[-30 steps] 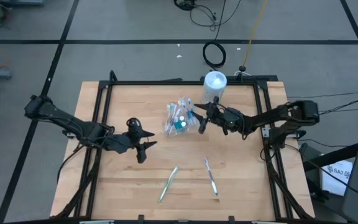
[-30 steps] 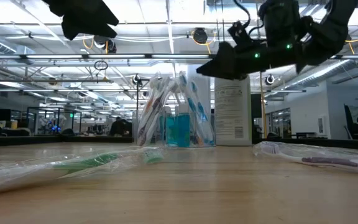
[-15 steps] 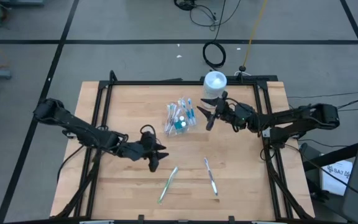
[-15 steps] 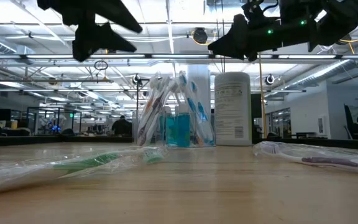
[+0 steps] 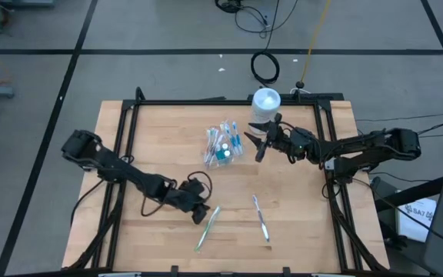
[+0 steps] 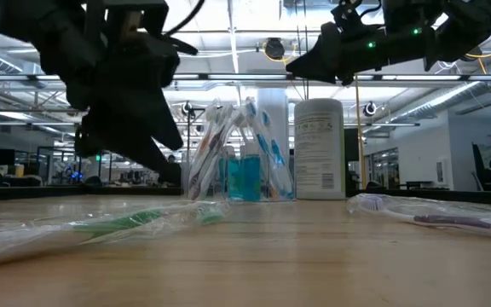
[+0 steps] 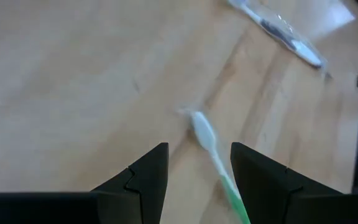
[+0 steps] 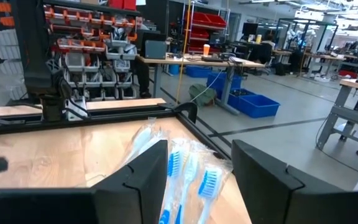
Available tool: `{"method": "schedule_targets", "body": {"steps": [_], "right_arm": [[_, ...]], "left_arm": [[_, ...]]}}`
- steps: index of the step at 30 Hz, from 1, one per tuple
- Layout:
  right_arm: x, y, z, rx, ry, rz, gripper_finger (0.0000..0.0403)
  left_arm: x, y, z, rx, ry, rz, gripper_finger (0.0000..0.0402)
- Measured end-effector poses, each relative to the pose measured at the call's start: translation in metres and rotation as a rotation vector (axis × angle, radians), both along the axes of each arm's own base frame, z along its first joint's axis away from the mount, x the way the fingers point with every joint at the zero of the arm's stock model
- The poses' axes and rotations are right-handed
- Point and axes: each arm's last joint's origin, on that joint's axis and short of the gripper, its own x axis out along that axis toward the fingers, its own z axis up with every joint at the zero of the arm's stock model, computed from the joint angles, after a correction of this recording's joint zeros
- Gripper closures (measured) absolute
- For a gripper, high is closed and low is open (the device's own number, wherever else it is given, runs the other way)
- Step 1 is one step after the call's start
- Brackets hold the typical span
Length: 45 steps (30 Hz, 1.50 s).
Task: Pick & Place toothbrushing station
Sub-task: Put the green toothbrush into the transparent organizer
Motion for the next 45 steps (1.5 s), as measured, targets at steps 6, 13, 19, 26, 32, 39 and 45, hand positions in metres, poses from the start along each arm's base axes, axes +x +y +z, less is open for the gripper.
{"method": "schedule_targets", "body": {"steps": [6,13,19,26,32,39,45], "right_arm": [[0.0,0.0,-0.001,0.003,0.012,0.0,0.0234],[0.0,0.0,-0.001,0.069,-0.02,0.0,0.0234],[0.0,0.0,-0.003,0.074,-0.004,0.0,0.0234],[0.0,0.0,-0.004,0.075,0.003,-0.001,0.0234],[0.0,0.0,-0.004,0.076,0.008,-0.001,0.0234],[0.0,0.0,-0.004,0.074,0.008,-0.001,0.0234],[0.0,0.0,-0.004,0.073,0.009,-0.001,0.0234]], "left_arm": [[0.016,-0.009,-0.02,-0.071,-0.056,-0.03,0.0222],[0.022,-0.012,-0.041,-0.078,-0.041,-0.052,0.0222],[0.023,-0.017,-0.054,-0.078,-0.022,-0.046,0.0222],[0.02,-0.019,-0.056,-0.014,-0.01,-0.094,0.0261],[0.02,-0.017,-0.057,0.027,0.006,-0.134,0.0339],[0.021,-0.016,-0.057,0.01,0.004,-0.141,0.0394],[0.022,-0.011,-0.05,0.004,-0.018,-0.126,0.0387]]}}
